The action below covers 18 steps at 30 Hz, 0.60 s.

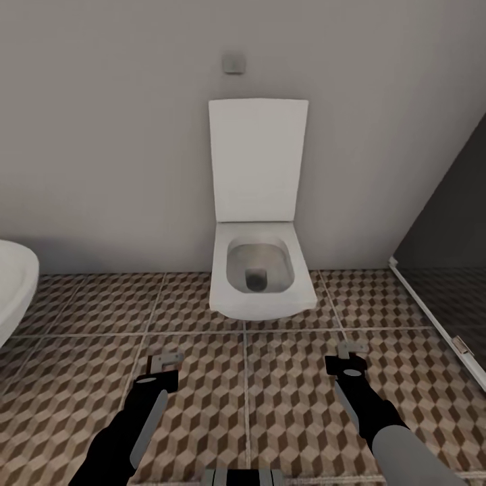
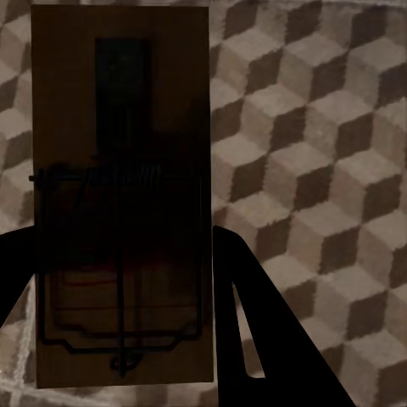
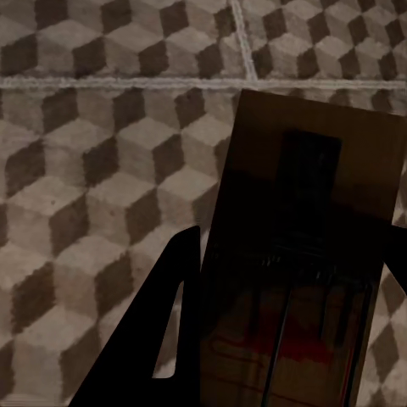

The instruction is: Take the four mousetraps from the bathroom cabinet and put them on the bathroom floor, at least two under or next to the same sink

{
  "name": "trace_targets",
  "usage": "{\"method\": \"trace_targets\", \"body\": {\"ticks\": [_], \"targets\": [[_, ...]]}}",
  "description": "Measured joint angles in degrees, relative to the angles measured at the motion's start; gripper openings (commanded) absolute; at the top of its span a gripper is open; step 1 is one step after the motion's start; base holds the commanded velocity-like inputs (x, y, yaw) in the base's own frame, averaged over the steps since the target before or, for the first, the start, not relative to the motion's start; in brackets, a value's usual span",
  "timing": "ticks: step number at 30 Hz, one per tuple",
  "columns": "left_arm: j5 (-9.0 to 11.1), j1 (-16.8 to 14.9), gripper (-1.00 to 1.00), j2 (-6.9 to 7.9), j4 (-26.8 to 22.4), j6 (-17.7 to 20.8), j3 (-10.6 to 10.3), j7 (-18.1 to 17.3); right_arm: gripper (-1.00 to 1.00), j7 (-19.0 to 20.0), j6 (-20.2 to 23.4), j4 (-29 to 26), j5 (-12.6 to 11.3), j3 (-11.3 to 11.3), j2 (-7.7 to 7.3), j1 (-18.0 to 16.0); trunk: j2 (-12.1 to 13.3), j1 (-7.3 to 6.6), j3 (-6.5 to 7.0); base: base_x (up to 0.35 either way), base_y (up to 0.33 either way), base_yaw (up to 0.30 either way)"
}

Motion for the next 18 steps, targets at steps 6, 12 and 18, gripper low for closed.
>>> {"method": "trace_targets", "body": {"ticks": [6, 12, 18], "targets": [[0.0, 0.0, -1.00, -0.04, -0.7, 0.0, 0.1, 0.0, -1.00, 0.0, 0.0, 0.0, 0.0, 0.0, -0.02, 0.0, 0.0, 0.02, -0.23, 0.000, 0.000, 0.000], [0.0, 0.0, -1.00, -0.11, -1.5, 0.0, 0.0, 0.1, -1.00, 0.0, 0.0, 0.1, 0.0, 0.0, -0.01, 0.0, 0.0, 0.02, -0.23, 0.000, -0.002, 0.000], [0.1, 0.0, -1.00, -0.21, -1.6, -0.1, -0.1, 0.1, -1.00, 0.0, 0.0, 0.1, 0.0, 0.0, 0.00, 0.0, 0.0, 0.02, -0.23, 0.000, -0.147, 0.000]]}}
